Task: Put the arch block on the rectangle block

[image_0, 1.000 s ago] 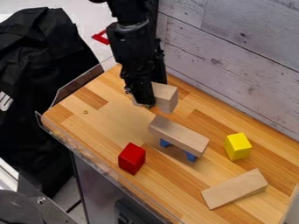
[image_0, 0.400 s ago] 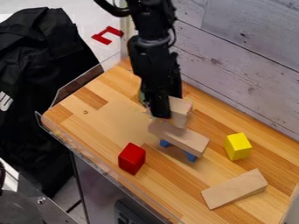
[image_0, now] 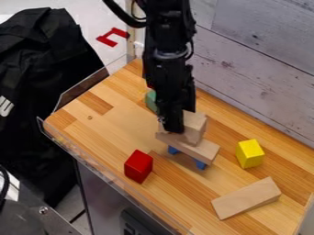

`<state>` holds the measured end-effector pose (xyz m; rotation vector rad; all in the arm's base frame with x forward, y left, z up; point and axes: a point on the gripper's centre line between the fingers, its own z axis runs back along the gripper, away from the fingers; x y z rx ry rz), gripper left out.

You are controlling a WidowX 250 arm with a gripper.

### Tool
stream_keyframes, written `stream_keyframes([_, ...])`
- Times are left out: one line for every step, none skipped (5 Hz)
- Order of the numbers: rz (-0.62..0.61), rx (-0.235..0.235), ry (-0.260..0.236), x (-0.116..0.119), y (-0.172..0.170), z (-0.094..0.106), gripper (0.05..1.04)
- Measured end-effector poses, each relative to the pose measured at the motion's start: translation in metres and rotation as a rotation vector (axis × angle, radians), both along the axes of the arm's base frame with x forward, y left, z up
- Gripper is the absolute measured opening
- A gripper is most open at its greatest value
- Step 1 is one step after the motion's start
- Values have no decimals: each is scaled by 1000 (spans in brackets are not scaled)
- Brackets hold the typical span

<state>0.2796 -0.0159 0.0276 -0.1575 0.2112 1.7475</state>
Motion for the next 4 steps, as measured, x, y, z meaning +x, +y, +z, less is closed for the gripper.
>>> stream_keyframes([-6,10,2,0,-4,-2,572])
stream_keyframes([-8,35,-4,1,-6,-2,572])
stream_keyframes([-15,38,-4,1,-10,-3,627])
stream_keyframes([-4,34,33,-2,-11,-6,921])
